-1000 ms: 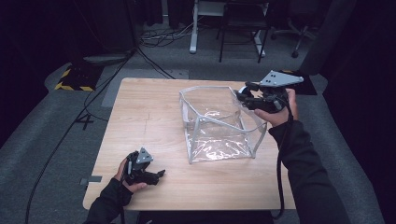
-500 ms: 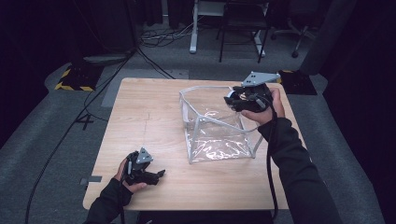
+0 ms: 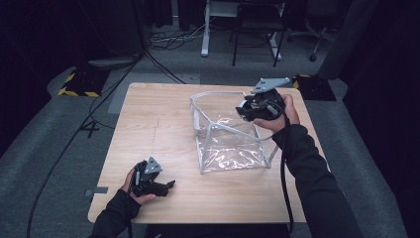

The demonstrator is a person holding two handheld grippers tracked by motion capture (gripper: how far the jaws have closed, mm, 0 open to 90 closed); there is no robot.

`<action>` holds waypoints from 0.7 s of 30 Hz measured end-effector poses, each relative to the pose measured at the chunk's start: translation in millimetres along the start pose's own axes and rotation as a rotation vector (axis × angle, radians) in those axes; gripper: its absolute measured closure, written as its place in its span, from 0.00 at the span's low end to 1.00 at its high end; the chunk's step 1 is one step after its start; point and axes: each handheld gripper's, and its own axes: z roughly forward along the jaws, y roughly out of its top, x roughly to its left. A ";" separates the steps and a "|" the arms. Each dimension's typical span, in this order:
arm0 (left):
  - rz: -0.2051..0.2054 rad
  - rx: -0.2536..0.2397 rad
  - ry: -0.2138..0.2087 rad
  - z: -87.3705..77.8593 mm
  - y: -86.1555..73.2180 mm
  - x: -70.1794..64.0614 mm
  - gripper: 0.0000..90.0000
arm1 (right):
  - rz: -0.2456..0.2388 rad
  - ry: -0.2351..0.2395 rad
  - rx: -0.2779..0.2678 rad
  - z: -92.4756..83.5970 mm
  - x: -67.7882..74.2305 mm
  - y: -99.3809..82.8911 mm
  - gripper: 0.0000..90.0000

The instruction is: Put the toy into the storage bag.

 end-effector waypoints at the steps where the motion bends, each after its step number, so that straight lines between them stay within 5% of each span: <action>1: 0.002 0.002 -0.001 -0.2 0.2 0.2 0.15 | 0.002 0.001 0.002 0.0 -0.4 -0.5 0.54; 21: 0.000 0.001 0.002 -0.2 0.1 0.1 0.15 | 0.039 0.015 0.113 -0.8 -6.5 -15.7 0.54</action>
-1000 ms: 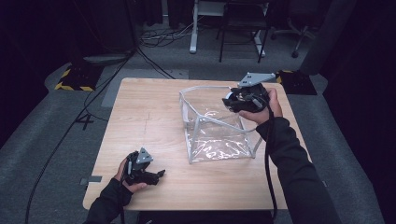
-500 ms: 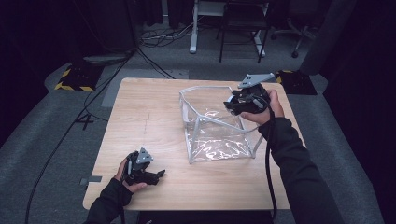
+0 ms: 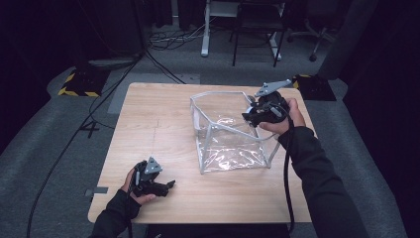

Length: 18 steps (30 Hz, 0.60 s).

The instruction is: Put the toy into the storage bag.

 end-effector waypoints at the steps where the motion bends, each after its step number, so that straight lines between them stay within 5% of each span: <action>1: -0.002 -0.003 0.000 0.2 -0.1 -0.3 0.15 | -0.002 0.002 -0.002 -0.5 -0.4 -1.4 0.54; 18: -0.002 -0.004 0.004 0.2 -0.2 -0.4 0.15 | 0.013 0.026 0.058 -13.3 -4.7 -23.1 0.54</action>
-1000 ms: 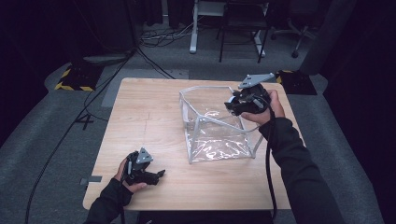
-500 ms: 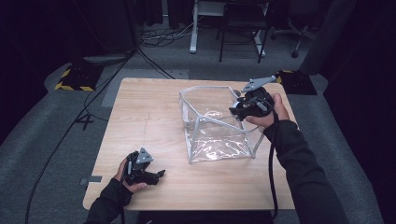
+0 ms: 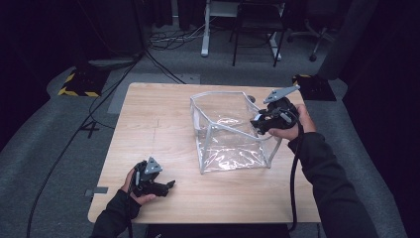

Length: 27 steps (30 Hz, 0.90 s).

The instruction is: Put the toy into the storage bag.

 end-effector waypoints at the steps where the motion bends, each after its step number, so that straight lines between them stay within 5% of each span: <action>1: 0.001 0.004 -0.003 -0.3 0.2 0.2 0.15 | -0.005 0.002 0.011 -1.1 0.1 -1.3 0.54; 27: -0.004 0.001 0.003 -0.3 -0.1 -0.3 0.15 | 0.002 0.030 0.071 -13.1 -1.7 -22.7 0.53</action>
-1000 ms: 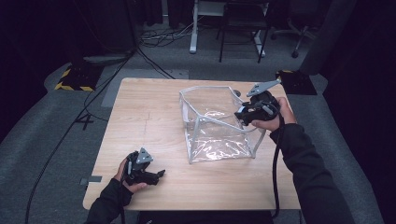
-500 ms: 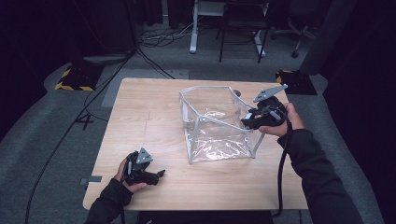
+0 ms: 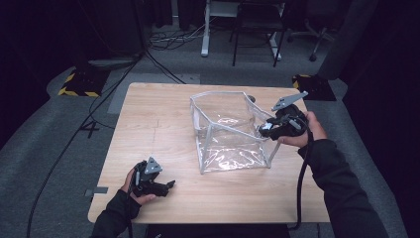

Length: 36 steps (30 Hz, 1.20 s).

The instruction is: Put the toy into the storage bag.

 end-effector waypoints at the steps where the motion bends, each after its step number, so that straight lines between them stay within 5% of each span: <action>1: 0.007 0.000 0.003 -0.2 0.1 0.4 0.15 | -0.001 0.002 0.003 -0.2 0.6 0.0 0.53; 36: 0.006 0.003 0.003 -0.3 0.1 0.5 0.15 | -0.045 -0.013 -0.024 -1.1 3.6 -3.2 0.52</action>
